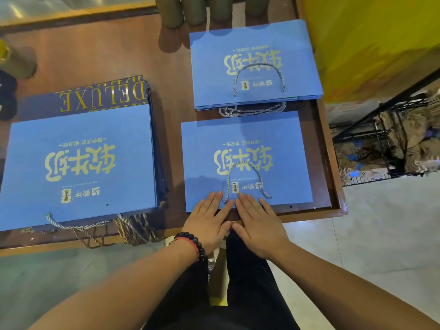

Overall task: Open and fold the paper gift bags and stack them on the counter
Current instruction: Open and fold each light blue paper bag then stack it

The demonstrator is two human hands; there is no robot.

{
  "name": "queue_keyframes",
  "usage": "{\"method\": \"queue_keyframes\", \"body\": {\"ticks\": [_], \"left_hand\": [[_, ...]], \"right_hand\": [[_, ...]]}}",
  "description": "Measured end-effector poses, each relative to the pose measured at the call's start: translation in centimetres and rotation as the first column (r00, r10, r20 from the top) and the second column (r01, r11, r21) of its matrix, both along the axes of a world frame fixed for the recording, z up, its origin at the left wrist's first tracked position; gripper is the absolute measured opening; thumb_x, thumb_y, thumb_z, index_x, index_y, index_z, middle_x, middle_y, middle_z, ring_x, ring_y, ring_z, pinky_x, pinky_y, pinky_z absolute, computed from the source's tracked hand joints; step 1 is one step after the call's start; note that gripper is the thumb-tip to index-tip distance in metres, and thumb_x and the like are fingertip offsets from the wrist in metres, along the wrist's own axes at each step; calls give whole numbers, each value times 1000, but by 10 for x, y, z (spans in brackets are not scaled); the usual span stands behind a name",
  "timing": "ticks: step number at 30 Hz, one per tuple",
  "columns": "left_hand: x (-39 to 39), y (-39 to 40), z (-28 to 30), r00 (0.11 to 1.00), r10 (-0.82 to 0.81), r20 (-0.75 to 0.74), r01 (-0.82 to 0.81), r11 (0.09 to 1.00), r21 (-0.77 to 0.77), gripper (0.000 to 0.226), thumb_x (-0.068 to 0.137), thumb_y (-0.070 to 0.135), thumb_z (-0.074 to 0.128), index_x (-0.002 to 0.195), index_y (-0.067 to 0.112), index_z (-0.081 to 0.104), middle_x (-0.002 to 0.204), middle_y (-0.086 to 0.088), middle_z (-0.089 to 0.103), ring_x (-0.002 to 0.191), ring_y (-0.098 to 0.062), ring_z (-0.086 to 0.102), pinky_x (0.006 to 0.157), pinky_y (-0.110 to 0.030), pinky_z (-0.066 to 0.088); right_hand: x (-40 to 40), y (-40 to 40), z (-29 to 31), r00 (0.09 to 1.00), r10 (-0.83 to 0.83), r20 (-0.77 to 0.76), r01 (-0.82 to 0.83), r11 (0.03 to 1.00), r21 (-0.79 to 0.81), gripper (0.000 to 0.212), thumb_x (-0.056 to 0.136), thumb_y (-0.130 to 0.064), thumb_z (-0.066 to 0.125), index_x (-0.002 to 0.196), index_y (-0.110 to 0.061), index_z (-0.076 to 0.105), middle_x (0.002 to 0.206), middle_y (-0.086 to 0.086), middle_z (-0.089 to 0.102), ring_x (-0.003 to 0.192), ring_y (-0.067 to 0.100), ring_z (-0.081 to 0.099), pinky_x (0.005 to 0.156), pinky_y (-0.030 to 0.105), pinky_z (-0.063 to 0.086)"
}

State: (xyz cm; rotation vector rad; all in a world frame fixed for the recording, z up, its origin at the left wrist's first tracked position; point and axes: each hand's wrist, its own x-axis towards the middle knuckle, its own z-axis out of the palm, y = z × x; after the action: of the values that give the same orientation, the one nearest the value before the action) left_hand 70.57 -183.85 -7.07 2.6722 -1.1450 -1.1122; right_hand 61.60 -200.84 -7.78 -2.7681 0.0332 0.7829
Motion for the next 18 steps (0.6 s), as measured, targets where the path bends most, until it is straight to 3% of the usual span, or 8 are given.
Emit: {"method": "queue_keyframes", "body": {"ticks": [4, 6, 10, 13, 16, 18], "left_hand": [[5, 11, 1, 1000, -1, -20, 1, 1000, 6, 56, 100, 54, 13, 148, 43, -12, 151, 9, -28, 137, -9, -29, 113, -34, -15], [8, 16, 2, 999, 8, -34, -8, 1000, 10, 54, 100, 53, 13, 149, 45, -10, 149, 12, -28, 137, -9, -28, 113, -34, -15], [13, 30, 3, 1000, -4, -27, 5, 999, 50, 57, 95, 60, -1, 149, 45, -8, 148, 13, -28, 140, -11, -25, 114, -34, -14], [12, 42, 3, 999, 24, -22, -23, 998, 63, 78, 77, 65, -21, 150, 43, -5, 150, 12, -26, 143, -14, -22, 113, -33, -12], [11, 48, 2, 996, 90, -21, -88, 993, 74, 66, 89, 60, -7, 151, 41, -1, 157, 8, -18, 139, -11, -25, 112, -32, -11], [10, 47, 4, 992, 123, -35, -120, 989, 84, 54, 100, 51, 11, 152, 39, 0, 160, 5, -15, 140, -11, -23, 114, -32, -9]], "right_hand": [[-9, -21, 2, 1000, 8, 1, -8, 997, -76, 72, 99, -59, 7, 149, -14, 33, 157, -1, 22, 144, 12, 15, 120, 38, 10], [-17, -37, 0, 1000, 25, -8, -26, 996, -84, 69, 100, -58, 10, 149, -15, 33, 156, 0, 29, 144, 13, 18, 120, 40, 17], [-26, -62, 3, 998, 64, -24, -66, 994, -84, 68, 99, -61, 3, 153, -21, 13, 159, -5, 9, 148, 15, 7, 122, 40, 0], [-34, -76, 2, 997, 69, -26, -72, 991, -114, 63, 102, -58, 7, 153, -21, 15, 159, -3, 13, 148, 17, 14, 117, 38, 2], [-43, -95, 4, 1000, 2, -25, -5, 993, -121, 64, 102, -56, 7, 153, -19, 16, 160, -2, 15, 147, 17, 20, 117, 37, 6], [-49, -106, 6, 998, -55, -22, 52, 993, -109, 67, 99, -58, 0, 154, -20, 7, 161, -4, 3, 149, 14, 8, 121, 35, 1]]}}
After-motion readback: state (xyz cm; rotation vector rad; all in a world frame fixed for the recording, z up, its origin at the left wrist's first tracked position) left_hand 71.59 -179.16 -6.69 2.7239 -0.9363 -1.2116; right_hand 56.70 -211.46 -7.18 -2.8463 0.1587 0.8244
